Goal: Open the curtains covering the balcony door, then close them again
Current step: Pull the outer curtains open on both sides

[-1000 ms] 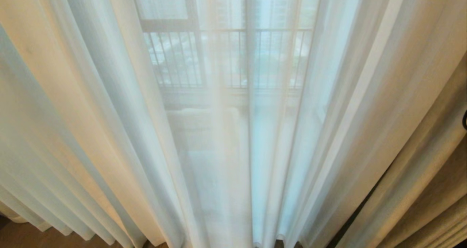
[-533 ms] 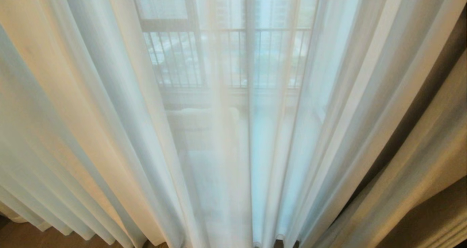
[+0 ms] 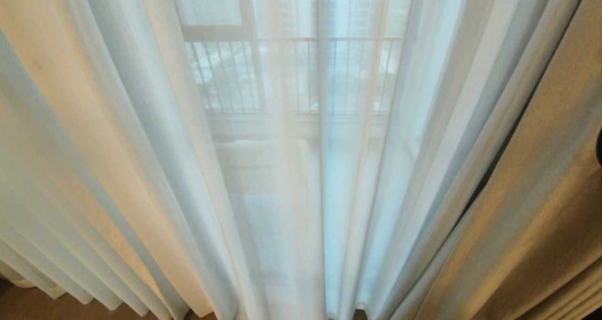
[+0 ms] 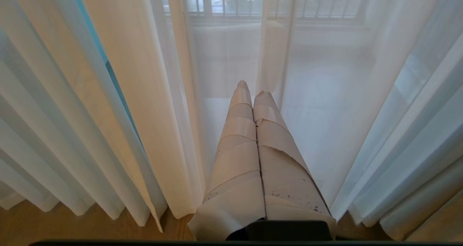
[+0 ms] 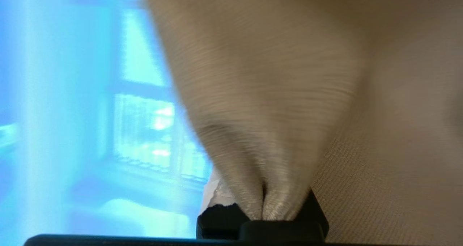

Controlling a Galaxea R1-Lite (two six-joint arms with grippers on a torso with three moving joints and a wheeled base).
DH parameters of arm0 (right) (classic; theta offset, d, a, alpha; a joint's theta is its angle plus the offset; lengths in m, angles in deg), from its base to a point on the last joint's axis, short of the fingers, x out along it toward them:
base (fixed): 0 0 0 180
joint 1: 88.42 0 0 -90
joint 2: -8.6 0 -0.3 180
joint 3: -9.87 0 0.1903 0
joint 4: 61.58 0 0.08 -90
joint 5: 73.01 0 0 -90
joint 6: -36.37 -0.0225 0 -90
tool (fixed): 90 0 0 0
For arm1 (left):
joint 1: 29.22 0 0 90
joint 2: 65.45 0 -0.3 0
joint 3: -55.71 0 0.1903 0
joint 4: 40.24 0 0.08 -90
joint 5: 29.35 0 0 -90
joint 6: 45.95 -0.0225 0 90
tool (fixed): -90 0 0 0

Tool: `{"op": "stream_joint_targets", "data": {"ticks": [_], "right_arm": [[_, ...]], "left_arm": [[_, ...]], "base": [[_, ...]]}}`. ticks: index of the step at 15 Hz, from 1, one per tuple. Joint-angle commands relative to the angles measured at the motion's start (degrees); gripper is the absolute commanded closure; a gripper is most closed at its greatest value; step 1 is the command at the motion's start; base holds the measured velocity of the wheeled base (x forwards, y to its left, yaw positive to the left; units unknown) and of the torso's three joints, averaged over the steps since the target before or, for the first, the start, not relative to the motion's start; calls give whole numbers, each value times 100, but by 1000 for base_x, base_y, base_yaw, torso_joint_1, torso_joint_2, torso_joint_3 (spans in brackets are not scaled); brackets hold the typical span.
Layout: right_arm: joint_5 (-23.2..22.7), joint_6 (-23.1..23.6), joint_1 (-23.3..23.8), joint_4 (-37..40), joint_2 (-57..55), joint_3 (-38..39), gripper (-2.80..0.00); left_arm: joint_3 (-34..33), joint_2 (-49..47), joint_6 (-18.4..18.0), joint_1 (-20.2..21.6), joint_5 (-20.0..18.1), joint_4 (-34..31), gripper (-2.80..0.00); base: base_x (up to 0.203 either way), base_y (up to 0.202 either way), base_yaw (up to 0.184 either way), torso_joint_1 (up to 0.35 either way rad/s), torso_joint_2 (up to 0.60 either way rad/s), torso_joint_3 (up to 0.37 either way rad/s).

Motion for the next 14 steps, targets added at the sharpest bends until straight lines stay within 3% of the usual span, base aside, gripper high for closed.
{"op": "stream_joint_targets", "data": {"ticks": [1,9,14], "right_arm": [[-3,365,-493,33,53,-23,0],[62,1293,-1701,200,-674,-511,0],[477,1559,-2506,243,-1248,-946,0]], "left_arm": [[9,1,2,1,-2,3,0],[0,1,2,1,-2,3,0],[0,1,2,1,-2,3,0]], "base": [[0,0,0,0,0,0],[0,0,0,0,0,0],[0,0,0,0,0,0]]}}
